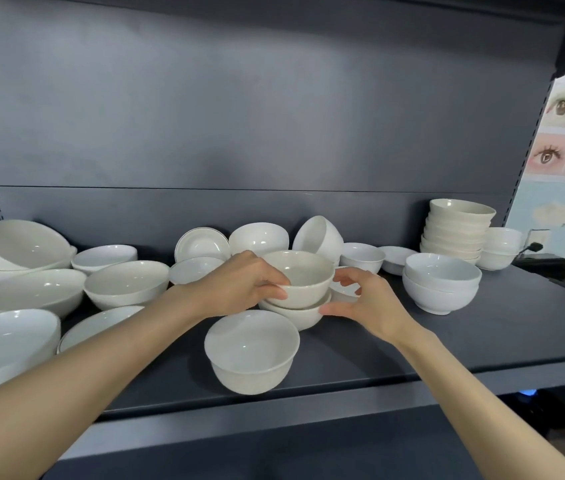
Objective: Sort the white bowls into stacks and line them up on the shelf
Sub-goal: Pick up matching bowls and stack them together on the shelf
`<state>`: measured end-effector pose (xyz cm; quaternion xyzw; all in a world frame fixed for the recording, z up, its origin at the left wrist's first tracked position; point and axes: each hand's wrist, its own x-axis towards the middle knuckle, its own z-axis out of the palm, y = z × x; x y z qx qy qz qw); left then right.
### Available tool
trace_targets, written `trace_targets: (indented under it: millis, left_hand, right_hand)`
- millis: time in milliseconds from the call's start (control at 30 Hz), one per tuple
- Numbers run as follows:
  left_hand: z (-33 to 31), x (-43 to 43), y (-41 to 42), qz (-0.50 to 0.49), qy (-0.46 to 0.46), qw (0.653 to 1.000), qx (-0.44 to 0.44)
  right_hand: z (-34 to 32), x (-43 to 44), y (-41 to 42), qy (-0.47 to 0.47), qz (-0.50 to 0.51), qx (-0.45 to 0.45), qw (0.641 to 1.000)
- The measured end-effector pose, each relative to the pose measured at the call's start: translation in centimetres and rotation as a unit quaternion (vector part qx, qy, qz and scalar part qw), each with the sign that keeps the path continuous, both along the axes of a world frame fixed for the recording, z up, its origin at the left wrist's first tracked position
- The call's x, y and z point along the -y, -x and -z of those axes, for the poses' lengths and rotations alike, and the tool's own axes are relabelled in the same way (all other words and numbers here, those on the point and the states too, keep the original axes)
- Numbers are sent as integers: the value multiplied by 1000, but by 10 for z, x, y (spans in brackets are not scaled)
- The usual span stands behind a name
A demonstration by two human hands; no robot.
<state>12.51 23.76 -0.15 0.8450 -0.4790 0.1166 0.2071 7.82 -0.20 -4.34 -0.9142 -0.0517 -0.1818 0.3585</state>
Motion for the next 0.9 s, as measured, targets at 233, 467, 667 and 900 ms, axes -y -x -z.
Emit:
trace_targets:
  millis: [233, 467, 667, 900]
  left_hand:
    - [4, 5, 1, 2, -21, 1000, -23]
    - [7, 9, -3, -10, -21, 998, -57]
    - [6, 9, 0, -5, -1, 995, -100]
    - [6, 10, 1, -17, -27, 996, -84]
  right_hand:
    - [9, 7, -6, 24, 24, -5, 999]
    - [19, 12, -16, 17, 6, -17, 1000]
    - [17, 12, -16, 1, -3, -27, 1000]
    - [14, 11, -16, -7, -9, -35, 999]
